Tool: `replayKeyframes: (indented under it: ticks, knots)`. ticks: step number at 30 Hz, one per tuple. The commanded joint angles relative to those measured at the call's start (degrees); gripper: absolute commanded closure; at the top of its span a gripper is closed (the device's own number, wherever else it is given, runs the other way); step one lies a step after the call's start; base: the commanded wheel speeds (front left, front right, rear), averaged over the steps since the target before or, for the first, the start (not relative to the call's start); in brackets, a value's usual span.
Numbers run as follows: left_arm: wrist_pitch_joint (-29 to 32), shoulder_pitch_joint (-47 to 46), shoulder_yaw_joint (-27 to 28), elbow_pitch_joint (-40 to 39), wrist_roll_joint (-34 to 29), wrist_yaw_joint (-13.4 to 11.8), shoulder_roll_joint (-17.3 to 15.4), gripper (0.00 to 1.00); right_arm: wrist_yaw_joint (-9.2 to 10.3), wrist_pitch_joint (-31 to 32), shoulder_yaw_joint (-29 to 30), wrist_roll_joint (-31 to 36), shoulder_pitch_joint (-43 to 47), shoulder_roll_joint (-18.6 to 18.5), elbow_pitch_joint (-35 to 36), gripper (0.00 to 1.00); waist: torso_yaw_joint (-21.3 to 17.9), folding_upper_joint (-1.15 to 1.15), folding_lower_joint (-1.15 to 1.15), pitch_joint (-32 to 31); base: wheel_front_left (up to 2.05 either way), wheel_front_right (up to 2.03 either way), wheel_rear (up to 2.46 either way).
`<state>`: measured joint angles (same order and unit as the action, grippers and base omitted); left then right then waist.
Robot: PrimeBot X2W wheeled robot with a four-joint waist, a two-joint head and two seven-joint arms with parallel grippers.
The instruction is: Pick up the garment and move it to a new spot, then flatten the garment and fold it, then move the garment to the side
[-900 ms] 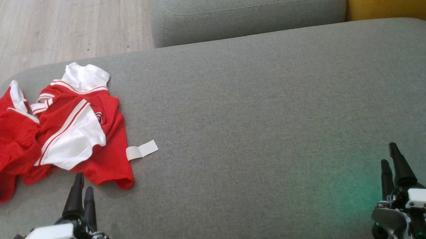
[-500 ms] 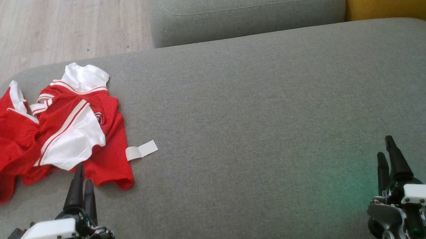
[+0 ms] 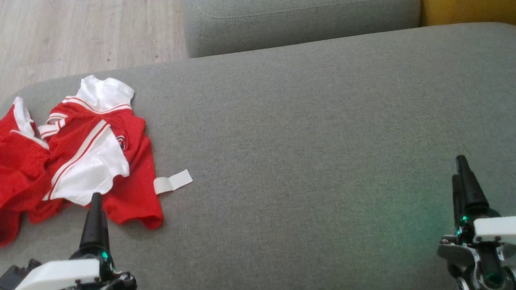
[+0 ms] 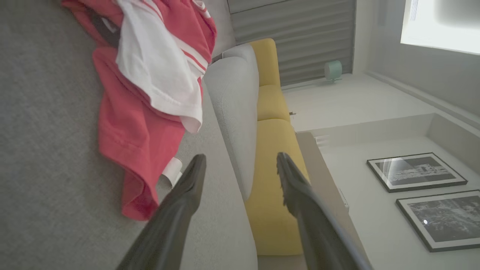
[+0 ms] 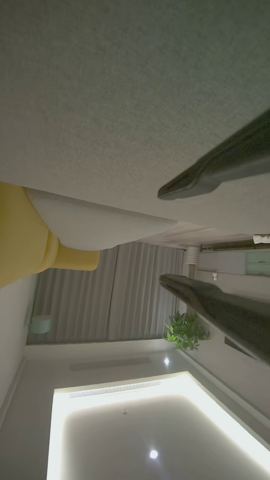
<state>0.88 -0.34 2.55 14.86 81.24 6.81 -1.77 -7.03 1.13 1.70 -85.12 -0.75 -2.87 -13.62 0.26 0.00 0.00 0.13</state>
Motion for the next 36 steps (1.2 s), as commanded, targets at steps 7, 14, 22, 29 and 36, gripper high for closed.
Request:
replayKeyframes:
  ticks: [7, 14, 22, 29, 36]
  knots:
    - [-1.7, -3.6, -0.6, -4.2, -9.4, -0.8, -0.7, 0.0, -0.15, -1.8, -3.5, 8.0, -4.4, -2.8, 2.7, 0.0, 0.0, 0.0, 0.0, 0.0, 0.0, 0.0, 0.0]
    - [-3.1, -3.8, -1.7, -4.5, -20.2, -2.8, -0.7, 0.0, -0.18, -3.2, -3.2, 17.6, -4.8, -3.0, 2.3, 0.0, -0.3, 0.0, 0.0, 0.0, 0.0, 0.0, 0.0]
    - [-4.3, -4.1, -2.1, -4.4, -27.1, -4.1, -0.8, 0.0, -0.21, -4.4, -1.1, 25.4, -5.4, -2.5, 1.3, 0.0, -0.5, 0.0, 0.0, 0.0, 0.0, 0.0, 0.0]
    - [-5.4, -4.2, -2.5, -4.5, -32.3, -4.8, -0.8, 0.0, -0.23, -5.6, 0.2, 31.9, -5.7, -1.8, 0.2, 0.0, -0.5, 0.0, 0.0, 0.1, 0.0, 0.0, 0.0]
    - [-6.6, -4.3, -2.9, -4.8, -37.2, -5.4, -0.8, 0.0, -0.26, -6.7, -0.9, 37.2, -5.0, -1.5, 0.7, 0.0, -0.3, 0.0, 0.0, -0.2, 0.0, 0.0, 0.0]
